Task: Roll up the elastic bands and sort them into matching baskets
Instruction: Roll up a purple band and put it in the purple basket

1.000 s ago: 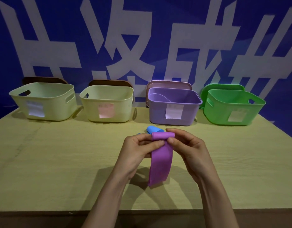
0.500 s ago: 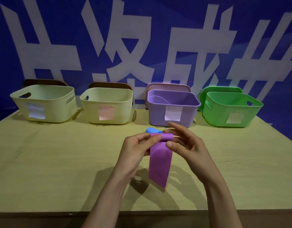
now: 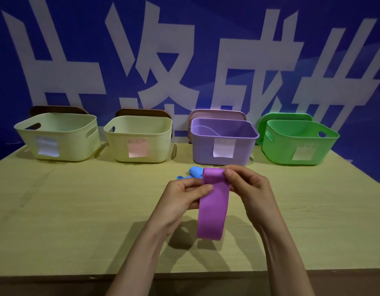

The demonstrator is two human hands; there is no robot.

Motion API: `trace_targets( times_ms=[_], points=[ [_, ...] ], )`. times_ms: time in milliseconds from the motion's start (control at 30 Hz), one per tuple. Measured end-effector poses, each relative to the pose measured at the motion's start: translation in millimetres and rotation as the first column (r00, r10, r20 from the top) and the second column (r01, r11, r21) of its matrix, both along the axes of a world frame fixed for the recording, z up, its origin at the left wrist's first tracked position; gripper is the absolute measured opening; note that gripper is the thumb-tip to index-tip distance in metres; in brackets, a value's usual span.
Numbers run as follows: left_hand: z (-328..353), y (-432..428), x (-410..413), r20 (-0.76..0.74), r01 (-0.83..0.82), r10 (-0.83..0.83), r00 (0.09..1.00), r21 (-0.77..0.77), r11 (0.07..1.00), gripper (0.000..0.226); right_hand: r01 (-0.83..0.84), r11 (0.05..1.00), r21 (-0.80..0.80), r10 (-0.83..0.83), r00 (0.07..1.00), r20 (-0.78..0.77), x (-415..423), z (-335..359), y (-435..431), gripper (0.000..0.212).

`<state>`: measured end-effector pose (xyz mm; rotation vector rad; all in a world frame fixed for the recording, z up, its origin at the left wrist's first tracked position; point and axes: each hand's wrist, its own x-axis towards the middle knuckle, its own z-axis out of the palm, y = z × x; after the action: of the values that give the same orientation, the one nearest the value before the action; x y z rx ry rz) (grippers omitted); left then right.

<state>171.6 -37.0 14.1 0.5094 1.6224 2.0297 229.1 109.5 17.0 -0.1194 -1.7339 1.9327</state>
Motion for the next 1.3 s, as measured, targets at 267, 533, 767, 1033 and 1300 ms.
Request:
trace_targets(
  times_ms=[267, 533, 767, 1033, 1300],
  points=[
    [2, -2, 0, -0.027, -0.064, 0.064, 0.998, 0.007, 0.998, 0.017, -0.093, 0.995, 0.036, 0.093, 0.996, -0.009, 8, 0, 2, 0.02],
    [1, -1, -1, -0.024, -0.098, 0.099, 0.995, 0.044, 0.994, 0.027, -0.103, 0.981, 0.165, 0.109, 0.994, -0.029, 6, -6, 4, 0.028],
    [-7, 1, -4, -0.072, -0.143, 0.146, 0.987, 0.056, 0.988, 0.018, -0.151, 0.97, 0.189, 0.126, 0.982, 0.138, 2, -7, 4, 0.03],
    [-12, 2, -8, 0.011, -0.048, 0.048, 0.999, 0.059, 0.997, 0.034, -0.091, 0.989, 0.115, 0.075, 0.988, 0.135, -6, -14, 2, 0.01],
    [-18, 2, -13, 0.061, -0.023, 0.027, 0.998, -0.065, 0.998, 0.021, -0.073, 0.997, 0.028, 0.07, 0.993, 0.093, -7, -15, 3, 0.011]
  ],
)
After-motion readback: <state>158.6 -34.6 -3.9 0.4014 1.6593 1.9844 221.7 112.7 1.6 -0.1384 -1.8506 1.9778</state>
